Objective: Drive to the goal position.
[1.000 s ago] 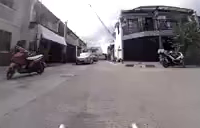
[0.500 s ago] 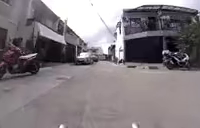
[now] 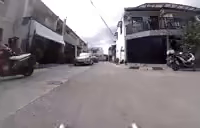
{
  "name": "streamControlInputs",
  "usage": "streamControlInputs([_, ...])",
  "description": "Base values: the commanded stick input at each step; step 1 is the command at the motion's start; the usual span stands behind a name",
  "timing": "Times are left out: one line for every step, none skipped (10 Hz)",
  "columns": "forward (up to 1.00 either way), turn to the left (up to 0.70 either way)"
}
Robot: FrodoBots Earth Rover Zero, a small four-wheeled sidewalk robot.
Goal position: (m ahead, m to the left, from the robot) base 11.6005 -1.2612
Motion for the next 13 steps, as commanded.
streamControlInputs([1.00, 0.02])
streamControlInputs([1.00, 0.02])
streamControlInputs([1.00, 0.02])
streamControlInputs([1.00, 0.02])
streamControlInputs([1.00, 0.02])
streamControlInputs([1.00, 0.02])
streamControlInputs([1.00, 0.02])
streamControlInputs([1.00, 0.02])
streamControlInputs([1.00, 0.02])
streamControlInputs([1.00, 0.02])
streamControlInputs([1.00, 0.02])
streamControlInputs([1.00, -0.23])
streamControlInputs([1.00, -0.38])
